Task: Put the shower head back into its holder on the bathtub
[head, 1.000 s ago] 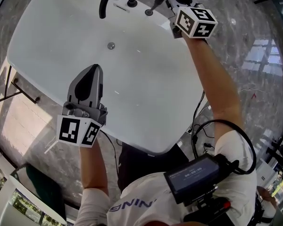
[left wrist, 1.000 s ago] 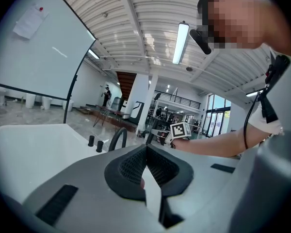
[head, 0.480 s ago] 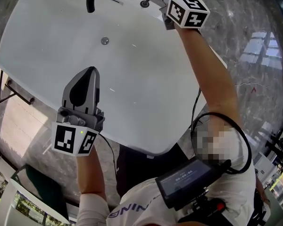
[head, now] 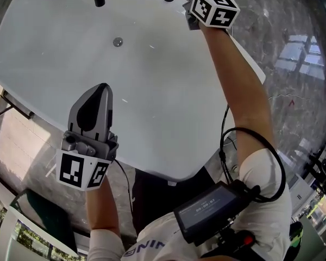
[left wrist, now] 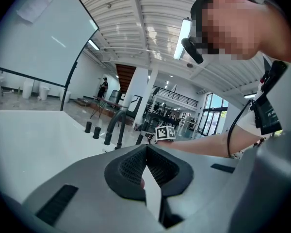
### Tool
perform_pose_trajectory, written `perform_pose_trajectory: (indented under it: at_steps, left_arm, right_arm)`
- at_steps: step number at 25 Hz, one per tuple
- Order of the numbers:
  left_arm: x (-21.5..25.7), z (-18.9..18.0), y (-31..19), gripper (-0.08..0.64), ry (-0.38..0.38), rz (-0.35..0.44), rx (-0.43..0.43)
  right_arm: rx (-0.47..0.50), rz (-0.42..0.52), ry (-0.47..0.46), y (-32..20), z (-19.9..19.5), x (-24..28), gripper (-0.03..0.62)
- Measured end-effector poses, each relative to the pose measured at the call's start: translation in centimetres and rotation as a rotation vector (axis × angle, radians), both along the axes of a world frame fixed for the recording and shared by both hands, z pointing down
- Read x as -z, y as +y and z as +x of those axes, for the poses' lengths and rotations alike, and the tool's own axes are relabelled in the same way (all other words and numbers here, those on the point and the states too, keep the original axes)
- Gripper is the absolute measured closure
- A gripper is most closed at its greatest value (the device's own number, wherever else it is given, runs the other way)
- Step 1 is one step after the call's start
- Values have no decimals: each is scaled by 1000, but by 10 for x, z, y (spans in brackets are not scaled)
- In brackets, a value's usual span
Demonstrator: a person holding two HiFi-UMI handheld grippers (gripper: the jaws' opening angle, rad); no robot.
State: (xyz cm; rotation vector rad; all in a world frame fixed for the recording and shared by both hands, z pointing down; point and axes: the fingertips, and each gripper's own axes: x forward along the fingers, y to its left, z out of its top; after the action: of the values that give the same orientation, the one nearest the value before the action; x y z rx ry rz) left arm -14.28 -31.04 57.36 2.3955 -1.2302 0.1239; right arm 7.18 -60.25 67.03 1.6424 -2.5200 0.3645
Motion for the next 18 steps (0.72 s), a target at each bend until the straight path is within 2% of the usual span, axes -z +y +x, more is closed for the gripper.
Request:
perform_pose_trajectory:
  at_steps: [18]
  left_arm:
    - [-19, -6, 4, 546, 10, -36, 21]
  right_arm:
    - [-18, -43, 53, -13, -4, -44, 469]
